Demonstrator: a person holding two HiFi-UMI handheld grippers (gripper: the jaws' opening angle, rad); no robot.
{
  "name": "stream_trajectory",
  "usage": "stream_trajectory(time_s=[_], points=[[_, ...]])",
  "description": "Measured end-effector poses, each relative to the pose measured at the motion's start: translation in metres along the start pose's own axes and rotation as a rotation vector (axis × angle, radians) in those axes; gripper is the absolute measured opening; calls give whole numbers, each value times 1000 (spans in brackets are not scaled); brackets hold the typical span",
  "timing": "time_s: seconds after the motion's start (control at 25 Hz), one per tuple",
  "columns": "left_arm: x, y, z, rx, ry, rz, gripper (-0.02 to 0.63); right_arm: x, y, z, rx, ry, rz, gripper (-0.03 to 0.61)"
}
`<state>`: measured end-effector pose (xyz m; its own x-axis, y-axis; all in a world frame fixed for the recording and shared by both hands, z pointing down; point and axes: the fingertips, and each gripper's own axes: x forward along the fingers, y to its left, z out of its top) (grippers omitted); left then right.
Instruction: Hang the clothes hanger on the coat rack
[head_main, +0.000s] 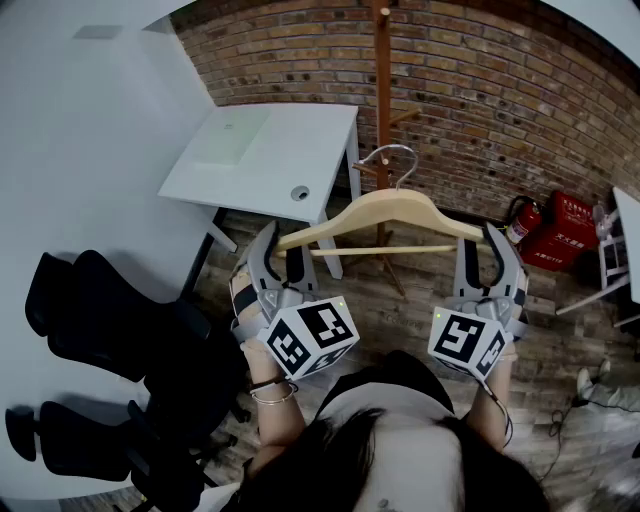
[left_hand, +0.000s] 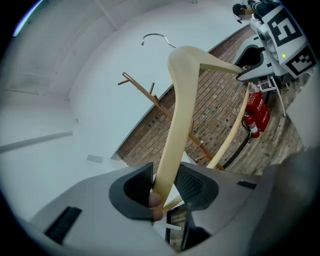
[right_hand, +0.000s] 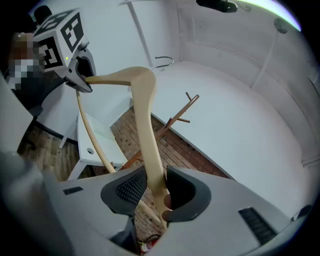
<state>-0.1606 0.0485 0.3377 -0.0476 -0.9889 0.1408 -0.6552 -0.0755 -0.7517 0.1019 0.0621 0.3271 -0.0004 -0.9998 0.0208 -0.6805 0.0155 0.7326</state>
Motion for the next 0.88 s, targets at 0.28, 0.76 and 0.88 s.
stream_trajectory(time_s=[0.28, 0.76, 0.88], points=[[1, -1, 0, -23, 8, -11, 127, -2, 1, 0, 22, -8, 13, 144], [29, 1, 7, -15, -4, -4, 127, 26, -5, 3, 21, -11, -13, 144], [40, 4, 10, -5, -7, -2, 127, 39, -6, 4, 27, -12, -13, 144]])
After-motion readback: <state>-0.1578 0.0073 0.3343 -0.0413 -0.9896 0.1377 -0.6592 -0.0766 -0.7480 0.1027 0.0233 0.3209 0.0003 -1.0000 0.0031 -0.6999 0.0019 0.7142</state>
